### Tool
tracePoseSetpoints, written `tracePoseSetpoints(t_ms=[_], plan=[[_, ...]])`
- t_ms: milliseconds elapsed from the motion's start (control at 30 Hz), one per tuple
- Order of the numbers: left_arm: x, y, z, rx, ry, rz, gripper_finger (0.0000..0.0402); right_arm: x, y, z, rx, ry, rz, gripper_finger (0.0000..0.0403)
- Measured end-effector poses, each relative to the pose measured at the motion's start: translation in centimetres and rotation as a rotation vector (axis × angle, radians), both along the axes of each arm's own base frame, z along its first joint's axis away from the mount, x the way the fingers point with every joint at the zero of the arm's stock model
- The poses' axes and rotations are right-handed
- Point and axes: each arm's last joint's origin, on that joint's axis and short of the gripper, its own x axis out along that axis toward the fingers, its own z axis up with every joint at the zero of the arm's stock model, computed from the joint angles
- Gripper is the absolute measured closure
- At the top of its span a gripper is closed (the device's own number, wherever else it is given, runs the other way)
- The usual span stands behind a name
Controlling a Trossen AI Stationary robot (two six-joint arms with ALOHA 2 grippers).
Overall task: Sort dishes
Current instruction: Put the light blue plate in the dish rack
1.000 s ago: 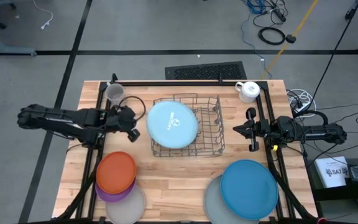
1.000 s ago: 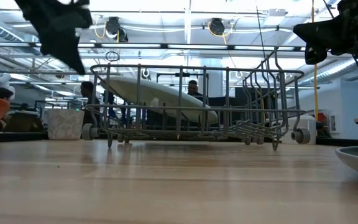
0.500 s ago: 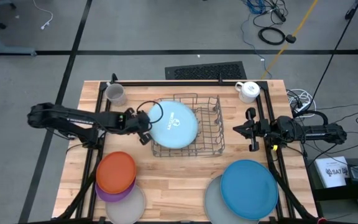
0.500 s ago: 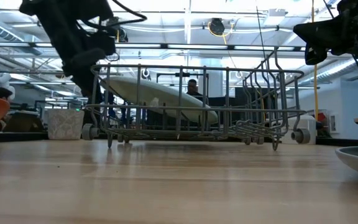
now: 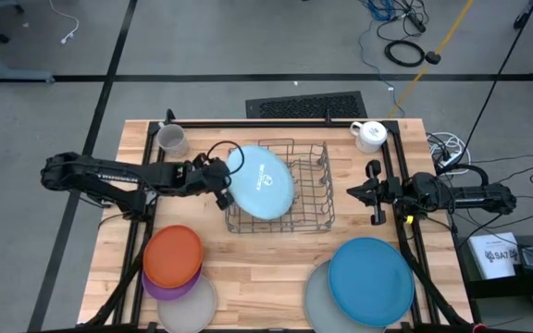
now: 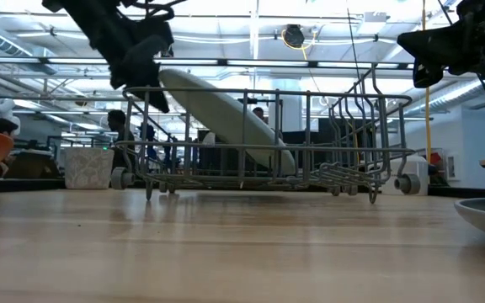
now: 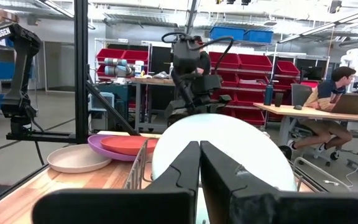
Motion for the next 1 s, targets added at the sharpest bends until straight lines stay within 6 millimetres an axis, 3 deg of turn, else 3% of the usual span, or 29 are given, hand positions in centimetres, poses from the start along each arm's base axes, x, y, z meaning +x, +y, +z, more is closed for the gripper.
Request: tracePoseSetpoints(t_ms=[367, 733, 1000], plan=[[0.3, 0.3, 0.9, 0.004, -0.060, -0.016, 0.0401, 0.0, 0.0, 0.0, -0.003, 0.000, 0.000, 0.0394], [1.9, 0.7, 4.5, 0.105, -0.270, -0.075, 0.0401, 0.0, 0.0, 0.0, -0.004, 0.000, 0.000, 0.0394], [3.6, 1.5, 4.0, 0.107, -0.331, -0.075, 0.0401, 0.0, 0.0, 0.0, -0.004, 0.000, 0.000, 0.0394]])
